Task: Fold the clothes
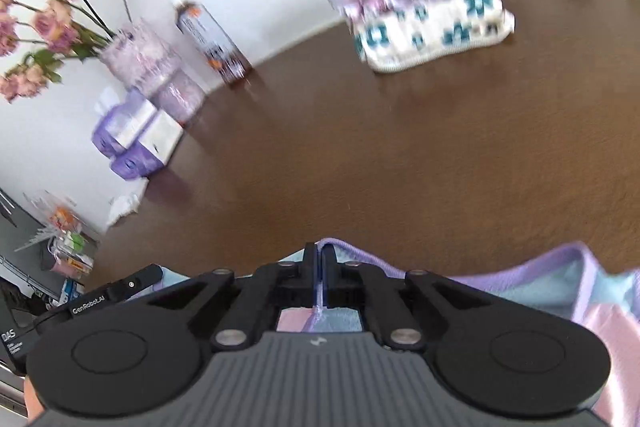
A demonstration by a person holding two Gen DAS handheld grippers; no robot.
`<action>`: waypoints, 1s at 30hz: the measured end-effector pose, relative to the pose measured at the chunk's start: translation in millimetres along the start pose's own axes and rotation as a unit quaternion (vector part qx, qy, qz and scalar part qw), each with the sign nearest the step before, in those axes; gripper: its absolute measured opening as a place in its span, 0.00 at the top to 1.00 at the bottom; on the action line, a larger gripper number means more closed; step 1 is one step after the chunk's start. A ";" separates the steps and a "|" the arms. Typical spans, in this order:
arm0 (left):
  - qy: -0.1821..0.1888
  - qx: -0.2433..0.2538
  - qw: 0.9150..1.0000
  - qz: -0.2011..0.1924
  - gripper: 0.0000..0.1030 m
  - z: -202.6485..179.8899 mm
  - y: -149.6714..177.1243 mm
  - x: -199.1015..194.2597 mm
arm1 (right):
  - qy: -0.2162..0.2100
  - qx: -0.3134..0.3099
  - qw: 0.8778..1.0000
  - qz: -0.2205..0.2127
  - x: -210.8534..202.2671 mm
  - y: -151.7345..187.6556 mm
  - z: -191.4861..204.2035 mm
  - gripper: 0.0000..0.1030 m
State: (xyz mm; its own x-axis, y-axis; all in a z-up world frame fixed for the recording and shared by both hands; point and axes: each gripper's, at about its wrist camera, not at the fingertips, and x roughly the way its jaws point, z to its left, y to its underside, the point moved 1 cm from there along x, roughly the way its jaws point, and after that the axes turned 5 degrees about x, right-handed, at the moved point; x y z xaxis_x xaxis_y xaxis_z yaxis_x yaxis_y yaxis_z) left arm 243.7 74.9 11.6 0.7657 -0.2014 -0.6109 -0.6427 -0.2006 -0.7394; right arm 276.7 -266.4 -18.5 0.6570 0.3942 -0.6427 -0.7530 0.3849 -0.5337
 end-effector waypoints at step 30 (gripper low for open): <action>0.065 0.111 0.989 0.070 0.67 -36.9 57.4 -60.8 | 0.025 -0.227 0.972 0.050 -57.9 84.4 11.8 0.70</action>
State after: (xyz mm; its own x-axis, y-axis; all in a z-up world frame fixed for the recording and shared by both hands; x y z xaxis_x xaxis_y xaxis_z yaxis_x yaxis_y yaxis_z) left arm 159.3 40.3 16.7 0.6503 -0.3365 -0.6811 -0.7097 0.0506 -0.7027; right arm 175.5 -246.9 -19.8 0.5851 0.3656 -0.7238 -0.7592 -0.0668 -0.6475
